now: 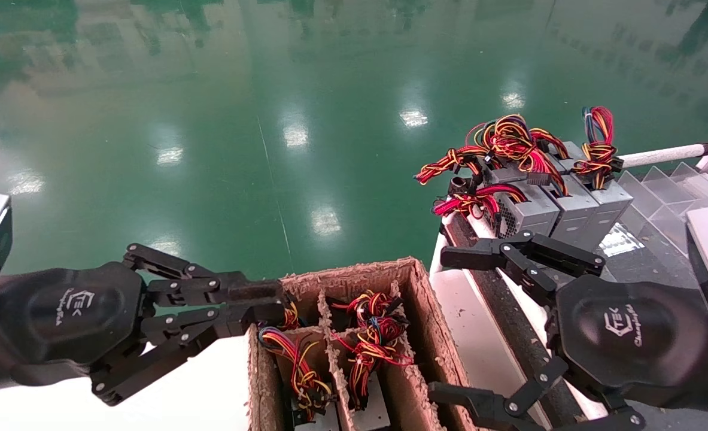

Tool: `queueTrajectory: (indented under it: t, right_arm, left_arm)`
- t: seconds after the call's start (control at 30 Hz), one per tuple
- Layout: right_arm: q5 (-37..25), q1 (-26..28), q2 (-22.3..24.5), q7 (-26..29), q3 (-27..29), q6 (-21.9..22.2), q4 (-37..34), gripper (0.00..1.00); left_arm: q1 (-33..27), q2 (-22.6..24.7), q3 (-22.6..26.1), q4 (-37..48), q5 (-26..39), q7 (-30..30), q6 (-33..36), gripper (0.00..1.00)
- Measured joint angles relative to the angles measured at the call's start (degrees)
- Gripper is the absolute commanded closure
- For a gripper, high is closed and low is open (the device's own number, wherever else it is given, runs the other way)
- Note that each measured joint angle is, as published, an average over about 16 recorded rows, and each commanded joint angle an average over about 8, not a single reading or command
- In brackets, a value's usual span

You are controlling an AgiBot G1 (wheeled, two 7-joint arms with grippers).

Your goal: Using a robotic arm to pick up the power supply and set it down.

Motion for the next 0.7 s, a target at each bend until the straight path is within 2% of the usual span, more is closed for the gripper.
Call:
queueTrajectory:
  t: [0.2, 0.7]
  right_arm:
    - [0.00, 0.00, 0.00, 0.00, 0.00, 0.00, 0.00, 0.00]
    - [0.00, 0.00, 0.00, 0.00, 0.00, 0.00, 0.00, 0.00]
  left_arm:
    - [0.00, 0.00, 0.00, 0.00, 0.00, 0.00, 0.00, 0.00]
    - [0.00, 0.00, 0.00, 0.00, 0.00, 0.00, 0.00, 0.00]
